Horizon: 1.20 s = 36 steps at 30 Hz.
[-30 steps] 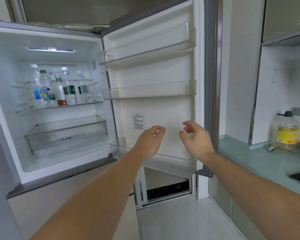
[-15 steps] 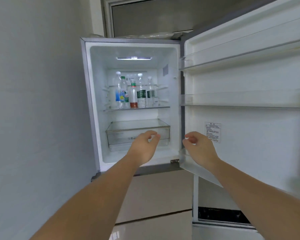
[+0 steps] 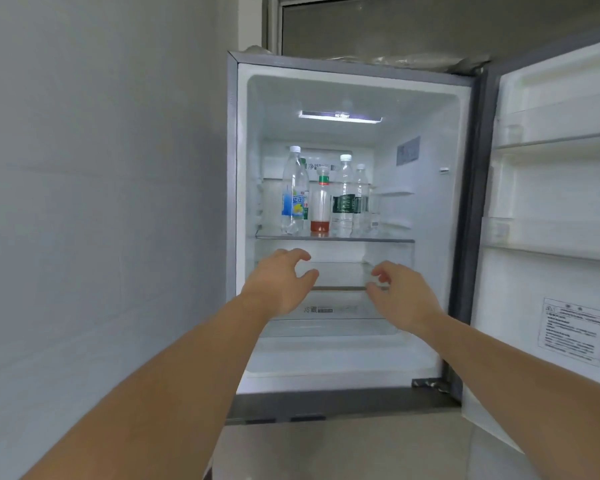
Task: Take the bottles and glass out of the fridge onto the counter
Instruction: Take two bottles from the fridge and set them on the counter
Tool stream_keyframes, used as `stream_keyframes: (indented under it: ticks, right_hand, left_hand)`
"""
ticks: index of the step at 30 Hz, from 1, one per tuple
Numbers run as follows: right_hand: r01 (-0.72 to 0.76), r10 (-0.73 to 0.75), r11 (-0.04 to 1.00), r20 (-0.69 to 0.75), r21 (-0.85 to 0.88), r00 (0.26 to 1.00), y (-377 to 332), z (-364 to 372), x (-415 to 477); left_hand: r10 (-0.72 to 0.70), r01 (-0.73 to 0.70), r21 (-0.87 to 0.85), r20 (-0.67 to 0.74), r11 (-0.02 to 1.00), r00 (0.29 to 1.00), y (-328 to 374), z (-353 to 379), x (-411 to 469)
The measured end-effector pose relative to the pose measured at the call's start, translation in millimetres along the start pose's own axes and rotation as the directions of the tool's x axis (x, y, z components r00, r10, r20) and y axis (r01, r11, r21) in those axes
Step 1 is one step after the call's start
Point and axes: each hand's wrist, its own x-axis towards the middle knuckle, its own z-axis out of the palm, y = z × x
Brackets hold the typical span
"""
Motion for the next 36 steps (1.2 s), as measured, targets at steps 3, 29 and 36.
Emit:
stream_keyframes:
  ticks: [3, 29, 36]
  right_hand:
    - [0.0, -0.001, 1.0, -0.026, -0.024, 1.0, -9, 5, 26]
    - [-0.009, 0.04, 0.97, -0.123, 0.244, 0.992, 60, 75, 264]
    - [-0.054, 0.085, 0.923, -0.066, 0.38, 0.994, 59, 102, 310]
  left_hand:
    - [0.028, -0.028, 0.005, -0.019, 1.0, 0.999, -9, -6, 21]
    - [-0.072, 0.025, -0.348, -0.123, 0.937, 0.99, 3, 101, 254]
    - [-0.118, 0.063, -0.389, -0.121, 0.919, 0.986, -8, 121, 306]
